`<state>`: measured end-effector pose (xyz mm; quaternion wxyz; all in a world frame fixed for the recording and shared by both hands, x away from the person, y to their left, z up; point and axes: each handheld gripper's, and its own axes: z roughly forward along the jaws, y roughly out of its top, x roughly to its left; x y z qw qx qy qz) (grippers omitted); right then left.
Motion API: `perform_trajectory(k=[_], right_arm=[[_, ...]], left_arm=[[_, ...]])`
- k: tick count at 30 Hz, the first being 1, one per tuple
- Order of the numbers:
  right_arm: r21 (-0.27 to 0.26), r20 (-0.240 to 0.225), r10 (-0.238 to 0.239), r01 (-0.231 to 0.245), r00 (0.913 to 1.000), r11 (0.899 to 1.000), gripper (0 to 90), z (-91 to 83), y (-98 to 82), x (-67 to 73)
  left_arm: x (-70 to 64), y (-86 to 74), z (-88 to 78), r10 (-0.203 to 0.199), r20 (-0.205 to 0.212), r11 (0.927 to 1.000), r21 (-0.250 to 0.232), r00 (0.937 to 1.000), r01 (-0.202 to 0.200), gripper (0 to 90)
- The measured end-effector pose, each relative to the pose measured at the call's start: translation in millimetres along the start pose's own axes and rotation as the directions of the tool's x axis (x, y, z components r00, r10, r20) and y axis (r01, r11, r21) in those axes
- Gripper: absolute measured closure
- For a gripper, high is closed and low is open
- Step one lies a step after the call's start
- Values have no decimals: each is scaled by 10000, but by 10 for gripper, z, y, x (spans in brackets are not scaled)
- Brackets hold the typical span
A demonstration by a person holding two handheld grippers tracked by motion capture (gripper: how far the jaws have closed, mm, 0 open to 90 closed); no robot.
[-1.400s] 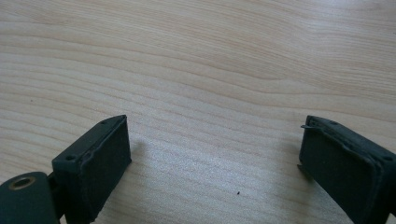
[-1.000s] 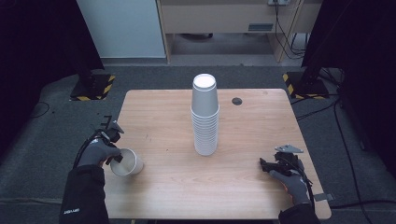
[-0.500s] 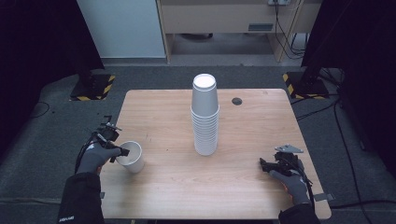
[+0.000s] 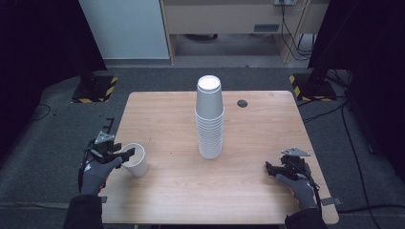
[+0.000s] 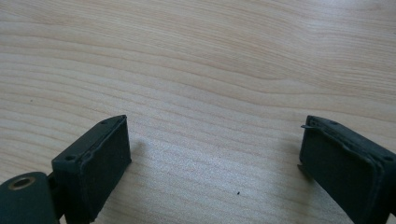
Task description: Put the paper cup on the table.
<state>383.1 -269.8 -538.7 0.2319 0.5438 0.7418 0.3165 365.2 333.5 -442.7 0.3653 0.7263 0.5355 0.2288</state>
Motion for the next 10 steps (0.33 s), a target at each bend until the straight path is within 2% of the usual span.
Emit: perform_trajectory(k=[2, 3, 6, 9, 10], right_arm=[[3, -1, 1, -1, 10000, 10000, 90, 0, 0, 0], [3, -1, 1, -1, 10000, 10000, 90, 0, 0, 0], [3, 3, 0, 0, 10000, 10000, 89, 0, 0, -1], [4, 3, 4, -4, 10000, 10000, 89, 0, 0, 0], [3, 5, 2, -2, 10000, 10000, 89, 0, 0, 0]], left_arm=[[-4, -33, -39, -164, -152, 9965, -817, 9997, 151, 337], [-6, -48, -65, -287, -213, 9916, -1270, 9994, 258, 327], [-16, -88, -131, -506, -459, 9655, -2576, 9977, 371, 303], [-13, -132, -177, -884, -559, 9370, -3435, 9945, 639, 275], [-12, -144, -181, -922, -585, 9314, -3580, 9940, 654, 274]])
